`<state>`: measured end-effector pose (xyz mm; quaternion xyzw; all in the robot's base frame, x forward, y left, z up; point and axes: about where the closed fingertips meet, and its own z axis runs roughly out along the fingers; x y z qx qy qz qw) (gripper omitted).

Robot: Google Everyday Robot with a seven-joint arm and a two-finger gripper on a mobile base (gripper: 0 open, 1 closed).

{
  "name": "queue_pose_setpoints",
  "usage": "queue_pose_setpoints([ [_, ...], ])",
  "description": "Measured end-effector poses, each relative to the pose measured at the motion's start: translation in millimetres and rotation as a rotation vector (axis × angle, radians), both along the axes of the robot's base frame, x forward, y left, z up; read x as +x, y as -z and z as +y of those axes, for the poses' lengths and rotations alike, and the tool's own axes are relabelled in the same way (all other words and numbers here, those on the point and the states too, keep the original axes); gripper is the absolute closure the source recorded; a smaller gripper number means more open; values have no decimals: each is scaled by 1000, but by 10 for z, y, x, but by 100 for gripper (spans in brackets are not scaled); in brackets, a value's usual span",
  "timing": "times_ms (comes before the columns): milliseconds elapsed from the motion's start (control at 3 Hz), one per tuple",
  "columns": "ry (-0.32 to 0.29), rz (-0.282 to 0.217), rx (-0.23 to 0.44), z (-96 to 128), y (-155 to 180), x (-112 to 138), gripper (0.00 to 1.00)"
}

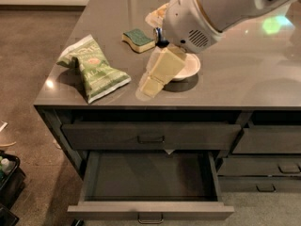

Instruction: Place green jalapeno chip bag into middle drawer

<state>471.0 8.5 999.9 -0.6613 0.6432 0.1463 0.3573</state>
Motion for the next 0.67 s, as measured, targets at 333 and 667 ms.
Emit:
queue_pose_setpoints([
  [333,-7,-35,41,310,114,302,0],
  [667,-44,-60,44,724,252,640,0],
])
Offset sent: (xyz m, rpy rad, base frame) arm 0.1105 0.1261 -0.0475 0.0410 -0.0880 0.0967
